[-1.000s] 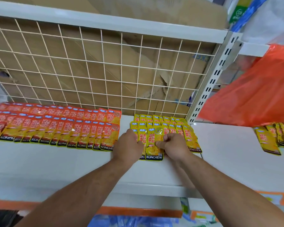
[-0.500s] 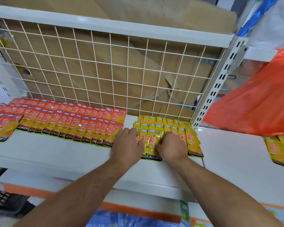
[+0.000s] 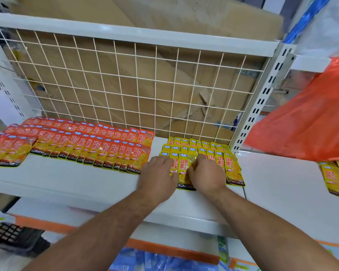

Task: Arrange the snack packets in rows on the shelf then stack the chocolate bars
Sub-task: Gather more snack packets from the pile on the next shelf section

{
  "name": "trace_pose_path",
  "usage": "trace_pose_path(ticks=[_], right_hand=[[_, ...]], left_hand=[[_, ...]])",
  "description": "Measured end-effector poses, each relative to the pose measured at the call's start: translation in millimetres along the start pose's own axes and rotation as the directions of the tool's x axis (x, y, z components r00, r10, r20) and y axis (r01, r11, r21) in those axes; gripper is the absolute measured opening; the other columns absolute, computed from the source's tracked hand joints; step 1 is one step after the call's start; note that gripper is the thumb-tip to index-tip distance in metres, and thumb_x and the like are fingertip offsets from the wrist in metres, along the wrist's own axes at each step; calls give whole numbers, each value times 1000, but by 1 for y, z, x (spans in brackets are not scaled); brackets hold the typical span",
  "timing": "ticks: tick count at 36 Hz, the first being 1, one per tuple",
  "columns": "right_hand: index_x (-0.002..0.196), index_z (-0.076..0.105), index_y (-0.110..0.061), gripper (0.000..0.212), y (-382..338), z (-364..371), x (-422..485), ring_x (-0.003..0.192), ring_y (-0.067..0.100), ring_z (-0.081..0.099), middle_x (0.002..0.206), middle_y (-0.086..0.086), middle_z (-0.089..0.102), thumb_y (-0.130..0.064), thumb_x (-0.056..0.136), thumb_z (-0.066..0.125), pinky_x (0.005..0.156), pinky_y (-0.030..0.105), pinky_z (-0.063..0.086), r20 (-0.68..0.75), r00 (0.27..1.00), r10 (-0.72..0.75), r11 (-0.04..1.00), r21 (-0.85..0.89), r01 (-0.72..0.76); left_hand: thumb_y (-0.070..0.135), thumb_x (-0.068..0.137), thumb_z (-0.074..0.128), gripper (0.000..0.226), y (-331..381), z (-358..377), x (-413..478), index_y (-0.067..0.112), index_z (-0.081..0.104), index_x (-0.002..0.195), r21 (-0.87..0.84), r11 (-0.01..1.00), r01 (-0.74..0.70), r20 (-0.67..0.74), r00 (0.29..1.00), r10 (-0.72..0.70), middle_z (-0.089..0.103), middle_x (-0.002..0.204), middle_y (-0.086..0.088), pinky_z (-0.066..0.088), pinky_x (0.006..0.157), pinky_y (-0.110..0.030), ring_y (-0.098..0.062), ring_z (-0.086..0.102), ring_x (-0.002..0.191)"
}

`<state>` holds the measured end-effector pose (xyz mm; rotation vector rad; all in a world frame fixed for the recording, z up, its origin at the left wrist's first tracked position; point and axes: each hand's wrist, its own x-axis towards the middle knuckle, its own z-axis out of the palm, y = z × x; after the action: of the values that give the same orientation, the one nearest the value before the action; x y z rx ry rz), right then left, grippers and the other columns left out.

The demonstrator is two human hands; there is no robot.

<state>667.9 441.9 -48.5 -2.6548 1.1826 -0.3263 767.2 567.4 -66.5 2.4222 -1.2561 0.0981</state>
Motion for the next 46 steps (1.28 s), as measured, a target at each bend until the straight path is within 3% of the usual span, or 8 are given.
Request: trace_pose_path(ticks=[5,8,16,20,25,28,33,46], right_hand=[[86,70,-16,23,15,-1,-16,87,34,61,88,7,67,-36,83,58,66,37,49,-150,976,-156,984,-108,141],[98,71,-22,37,31,1,-31,101,34,61,110,6,69,-46,71,63,78,42,52,-108,981,-159,969,-206,135],[127,63,-20,66,81,-21,-87,114,36,58,132,11,61,-56,75,46,88,47,53,-41,994,100,966,-234,-107],[148,44,-27,74,114,-42,-118,140,35,36,157,8,37,-61,82,41,110,47,37,13,966,258,933,-264,-246],[155,30,-28,74,159,-66,-150,147,35,24,163,6,24,-65,91,33,115,47,29,14,934,356,901,-271,-339],[155,30,-27,83,185,-78,-166,147,35,22,163,8,23,-71,85,20,117,49,27,-1,924,381,898,-236,-371],[156,23,-30,72,236,-103,-192,150,32,15,165,4,16,-62,95,45,120,46,21,2,916,402,896,-210,-392],[156,25,-32,70,373,-166,-236,151,28,12,165,1,15,-62,96,46,119,48,22,10,915,404,909,-113,-401]], left_hand=[[48,90,38,61,6,3,3,23,47,145,12,993,-115,95,989,113,41,153,-2,26,115,-39,-23,32,142],[51,86,32,67,13,12,4,23,46,146,48,979,-200,139,971,192,40,155,-3,24,117,-44,-26,32,144],[55,87,25,70,64,32,3,24,39,149,-7,913,-409,211,892,401,36,157,-2,18,118,-43,-27,28,145],[56,88,22,72,103,37,-5,22,39,150,-33,877,-480,237,848,473,37,156,-3,20,117,-42,-28,30,144],[55,87,25,71,158,45,-19,23,42,148,-75,827,-557,252,792,557,40,154,-4,24,116,-42,-27,33,142],[55,88,26,71,189,48,-29,23,40,149,-85,808,-583,257,771,583,36,156,-3,19,119,-41,-27,30,144],[55,92,27,67,247,55,-46,25,33,152,-93,802,-590,277,758,590,29,160,-1,15,119,-40,-25,23,147],[55,95,31,63,390,89,-82,26,36,151,-61,811,-582,278,770,574,33,158,-1,24,116,-40,-24,30,143]])
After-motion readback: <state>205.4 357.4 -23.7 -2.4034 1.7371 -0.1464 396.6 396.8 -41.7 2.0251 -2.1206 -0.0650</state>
